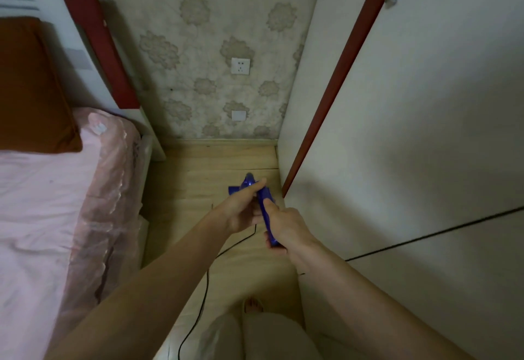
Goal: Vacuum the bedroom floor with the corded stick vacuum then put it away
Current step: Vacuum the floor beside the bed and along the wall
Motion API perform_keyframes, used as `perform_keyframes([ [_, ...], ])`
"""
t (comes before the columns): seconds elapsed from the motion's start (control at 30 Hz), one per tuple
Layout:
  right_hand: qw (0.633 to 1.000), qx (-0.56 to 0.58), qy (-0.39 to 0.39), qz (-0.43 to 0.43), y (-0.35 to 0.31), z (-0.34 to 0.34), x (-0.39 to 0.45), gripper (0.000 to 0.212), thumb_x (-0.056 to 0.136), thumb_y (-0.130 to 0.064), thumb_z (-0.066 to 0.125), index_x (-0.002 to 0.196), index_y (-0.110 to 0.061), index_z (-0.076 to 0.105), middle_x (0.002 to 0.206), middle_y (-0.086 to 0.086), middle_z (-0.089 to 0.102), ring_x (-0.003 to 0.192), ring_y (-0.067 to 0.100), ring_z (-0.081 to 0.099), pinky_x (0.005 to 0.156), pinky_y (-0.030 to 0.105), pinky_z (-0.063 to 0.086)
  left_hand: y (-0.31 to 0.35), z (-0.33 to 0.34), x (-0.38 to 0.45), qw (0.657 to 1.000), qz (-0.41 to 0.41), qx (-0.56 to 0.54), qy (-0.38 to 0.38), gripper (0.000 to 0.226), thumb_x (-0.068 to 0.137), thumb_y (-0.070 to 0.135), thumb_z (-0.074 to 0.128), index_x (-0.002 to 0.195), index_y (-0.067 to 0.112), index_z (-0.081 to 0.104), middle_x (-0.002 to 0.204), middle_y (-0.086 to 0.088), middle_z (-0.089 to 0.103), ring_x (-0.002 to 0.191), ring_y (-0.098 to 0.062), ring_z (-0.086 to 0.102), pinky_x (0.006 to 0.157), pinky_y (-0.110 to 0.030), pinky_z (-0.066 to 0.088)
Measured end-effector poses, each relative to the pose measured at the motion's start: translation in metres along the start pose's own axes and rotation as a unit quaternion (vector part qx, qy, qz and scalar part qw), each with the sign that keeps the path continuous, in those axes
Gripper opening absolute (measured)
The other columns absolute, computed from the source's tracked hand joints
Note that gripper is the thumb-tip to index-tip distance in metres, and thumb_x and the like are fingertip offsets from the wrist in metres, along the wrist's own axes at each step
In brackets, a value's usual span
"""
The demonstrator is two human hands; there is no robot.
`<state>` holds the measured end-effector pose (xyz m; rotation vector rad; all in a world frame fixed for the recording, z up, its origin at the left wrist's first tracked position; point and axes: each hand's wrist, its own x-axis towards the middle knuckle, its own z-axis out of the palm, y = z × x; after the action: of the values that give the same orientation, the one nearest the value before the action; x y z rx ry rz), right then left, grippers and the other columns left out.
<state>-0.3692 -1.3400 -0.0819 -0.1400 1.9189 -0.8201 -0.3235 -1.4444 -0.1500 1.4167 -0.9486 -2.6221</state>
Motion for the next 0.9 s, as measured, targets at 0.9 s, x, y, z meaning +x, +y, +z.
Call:
perform_keyframes([
  [0.9,0.703,-0.595,-0.324,-0.217,-0.071,0.138,-0.170,0.041,0.099,-0.047,0.042,0.080,-0.017,0.062,0.052,-0.003,0.054,0.046,0.009,0.047,0.048,0.020,0.036,-0.101,-0.101,-0.243,0.807,0.295,-0.445,0.252,0.032,0.097,0.032,0.050,0.104,0.001,0.054,0.071,-0.010,0.060,0.071,-0.024,0.064,0.053,-0.030,0.055],
])
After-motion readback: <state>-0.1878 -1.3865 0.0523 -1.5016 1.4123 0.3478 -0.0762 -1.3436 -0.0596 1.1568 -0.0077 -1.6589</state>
